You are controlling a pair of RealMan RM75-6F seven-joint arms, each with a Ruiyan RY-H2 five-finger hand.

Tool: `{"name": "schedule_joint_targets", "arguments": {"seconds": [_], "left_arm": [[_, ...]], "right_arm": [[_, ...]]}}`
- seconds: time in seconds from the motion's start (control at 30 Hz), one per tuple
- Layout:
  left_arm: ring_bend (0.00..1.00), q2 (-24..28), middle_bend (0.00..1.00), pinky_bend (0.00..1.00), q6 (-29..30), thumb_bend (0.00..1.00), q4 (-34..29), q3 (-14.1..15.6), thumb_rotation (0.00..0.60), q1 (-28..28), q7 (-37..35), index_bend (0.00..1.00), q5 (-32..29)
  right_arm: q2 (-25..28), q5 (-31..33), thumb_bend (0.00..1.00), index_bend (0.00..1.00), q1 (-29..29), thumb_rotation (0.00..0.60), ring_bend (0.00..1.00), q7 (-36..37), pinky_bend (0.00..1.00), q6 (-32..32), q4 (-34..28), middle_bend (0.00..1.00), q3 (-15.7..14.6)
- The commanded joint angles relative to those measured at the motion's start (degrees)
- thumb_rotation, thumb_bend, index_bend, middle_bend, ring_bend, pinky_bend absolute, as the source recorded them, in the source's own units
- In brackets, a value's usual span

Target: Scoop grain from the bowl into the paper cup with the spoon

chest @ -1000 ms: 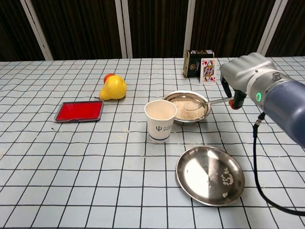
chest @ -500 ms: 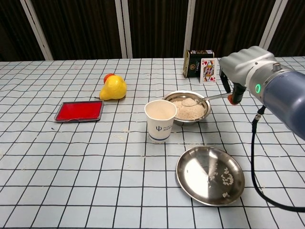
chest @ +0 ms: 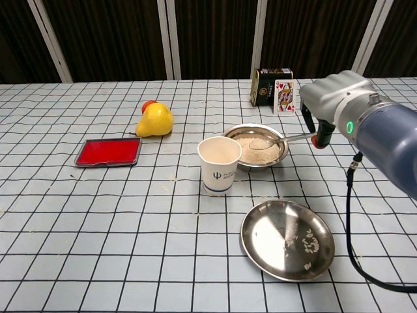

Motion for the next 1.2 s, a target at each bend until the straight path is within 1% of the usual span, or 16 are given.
{"name": "schedule_joint_targets", "arguments": {"seconds": [0.03, 0.3, 0.5, 0.63, 0.87, 1.2], "left_arm": [[0.0, 0.02, 0.0, 0.0, 0.02, 0.0, -0.03, -0.02, 0.6, 0.0, 0.0, 0.0, -0.01], [0.0, 0.16, 0.0, 0.0, -0.1, 0.0, -0.15, -0.02, 0.6, -0.01, -0.34, 0.0, -0.06], [0.0, 0.32, 0.0, 0.0, -0.25, 0.0, -0.24, 0.0, 0.6, -0.03, -0.83, 0.0, -0.08], [0.0, 0.45, 0.0, 0.0, -0.38, 0.0, -0.31, -0.01, 0.6, -0.08, -1.16, 0.0, -0.1], [0.0, 0.61, 0.0, 0.0, -0.45, 0.0, -0.46, 0.11, 0.6, -0.06, -1.41, 0.0, 0.07], [0.0, 0.84, 0.0, 0.0, -0.71, 0.0, -0.6, 0.2, 0.6, -0.12, -1.89, 0.0, 0.1]], "right_arm": [[0.12, 0.14, 0.58, 0.75, 0.21, 0.6, 1.0, 0.06, 0.92, 0.23, -0.48, 0.94, 0.15], [1.14, 0.82, 0.58, 0.75, 1.67, 0.6, 1.0, -1.59, 0.92, 3.0, -4.81, 0.94, 1.44], [1.84, 1.55, 0.58, 0.75, 3.23, 0.6, 1.0, -3.68, 0.92, 6.28, -8.78, 0.94, 2.61], [2.0, 1.43, 0.58, 0.75, 4.25, 0.6, 1.0, -5.13, 0.92, 8.7, -11.28, 0.94, 2.67], [0.56, 1.29, 0.58, 0.75, 5.17, 0.6, 1.0, -5.9, 0.92, 11.35, -12.8, 0.94, 1.23], [-2.61, 0.63, 0.58, 0.75, 5.43, 0.6, 1.0, -5.26, 0.92, 11.95, -10.81, 0.94, -2.01]]}}
